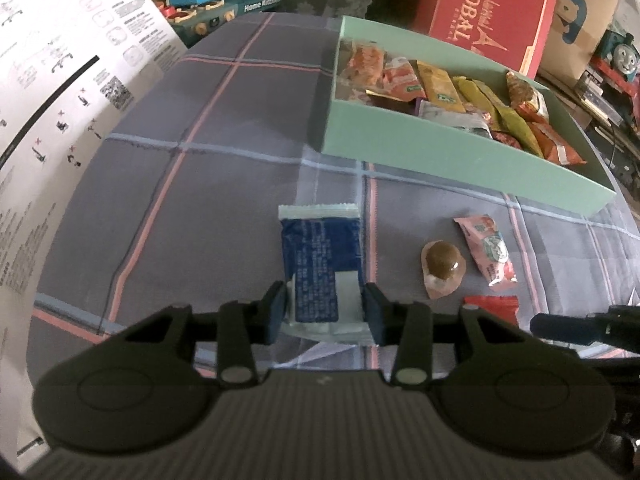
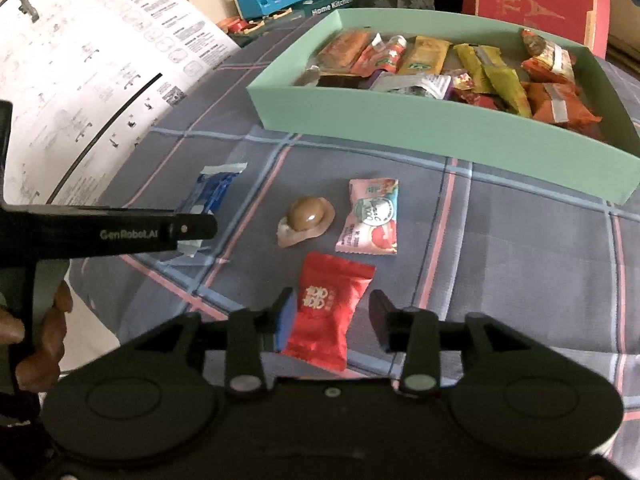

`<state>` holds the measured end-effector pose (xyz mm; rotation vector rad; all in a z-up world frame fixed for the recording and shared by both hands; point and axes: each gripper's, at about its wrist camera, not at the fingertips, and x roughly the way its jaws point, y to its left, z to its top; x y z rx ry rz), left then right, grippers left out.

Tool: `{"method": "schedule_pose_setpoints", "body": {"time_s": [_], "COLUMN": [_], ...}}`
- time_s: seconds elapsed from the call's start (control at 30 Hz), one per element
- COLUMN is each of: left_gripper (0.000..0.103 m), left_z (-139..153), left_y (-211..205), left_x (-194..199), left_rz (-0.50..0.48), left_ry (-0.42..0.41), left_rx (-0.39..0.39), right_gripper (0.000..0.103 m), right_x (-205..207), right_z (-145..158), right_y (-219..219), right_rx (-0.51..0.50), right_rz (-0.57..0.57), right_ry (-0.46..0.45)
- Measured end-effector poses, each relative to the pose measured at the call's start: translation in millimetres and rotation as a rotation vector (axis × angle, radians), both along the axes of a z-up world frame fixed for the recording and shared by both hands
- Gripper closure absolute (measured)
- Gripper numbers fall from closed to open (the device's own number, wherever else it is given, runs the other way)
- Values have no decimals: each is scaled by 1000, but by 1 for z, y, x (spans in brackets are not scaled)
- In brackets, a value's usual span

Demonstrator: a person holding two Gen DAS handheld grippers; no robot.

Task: Organize snacks
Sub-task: 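Carry both packets into the green tray and open both tools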

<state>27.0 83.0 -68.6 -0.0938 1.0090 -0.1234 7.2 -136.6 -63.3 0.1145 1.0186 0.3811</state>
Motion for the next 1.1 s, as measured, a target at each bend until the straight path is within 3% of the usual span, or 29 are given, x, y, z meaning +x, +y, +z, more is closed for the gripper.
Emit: {"method": "schedule_pose_setpoints", "body": {"time_s": [0.1, 0.2, 0.37, 0.4, 0.43, 0.47, 0.67, 1.1], "left_gripper": [62, 62, 62, 62, 62, 62, 62, 62], "left_z": [-1, -1, -3, -3, -2, -2, 5, 66], "left_y": [2, 3, 7, 7, 7, 7, 6, -12], "left_x": [0, -1, -1, 0, -1, -1, 1, 46], "left_rz": [1, 1, 10, 11, 12, 13, 9, -32], "left_ry": [2, 7, 15, 16, 17, 18, 7, -122], "left_rx": [-4, -10, -22, -22, -23, -24, -29, -46], "right_gripper": [62, 55, 50, 52, 65, 67, 68, 68], "right_x": [2, 6, 8, 6, 3, 1, -1, 44], "right_z": [-4, -11, -12, -12, -12, -11, 4, 70], "right_y": [4, 7, 24, 28, 31, 34, 22, -36], "right_rx": [-9, -3, -77, -103, -122, -129, -76, 71], "right_rz": [7, -7, 30, 51, 72, 92, 74, -62], "right_ry": [20, 54, 15, -1, -16, -26, -38, -164]}}
